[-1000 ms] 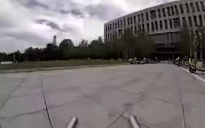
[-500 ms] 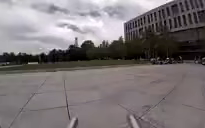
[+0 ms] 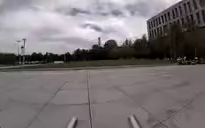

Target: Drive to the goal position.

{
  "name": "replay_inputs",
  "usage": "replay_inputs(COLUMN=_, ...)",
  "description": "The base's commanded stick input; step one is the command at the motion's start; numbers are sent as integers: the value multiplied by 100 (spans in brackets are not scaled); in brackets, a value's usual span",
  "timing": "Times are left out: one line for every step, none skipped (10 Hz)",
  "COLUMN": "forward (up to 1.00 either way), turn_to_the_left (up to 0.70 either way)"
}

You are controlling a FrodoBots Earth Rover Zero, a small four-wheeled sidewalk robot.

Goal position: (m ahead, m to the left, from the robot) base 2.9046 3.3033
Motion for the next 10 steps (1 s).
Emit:
replay_inputs(forward=0, turn_to_the_left=70)
replay_inputs(forward=0, turn_to_the_left=70)
replay_inputs(forward=0, turn_to_the_left=70)
replay_inputs(forward=0, turn_to_the_left=70)
replay_inputs(forward=0, turn_to_the_left=70)
replay_inputs(forward=0, turn_to_the_left=70)
replay_inputs(forward=0, turn_to_the_left=70)
replay_inputs(forward=0, turn_to_the_left=70)
replay_inputs(forward=0, turn_to_the_left=70)
replay_inputs(forward=0, turn_to_the_left=70)
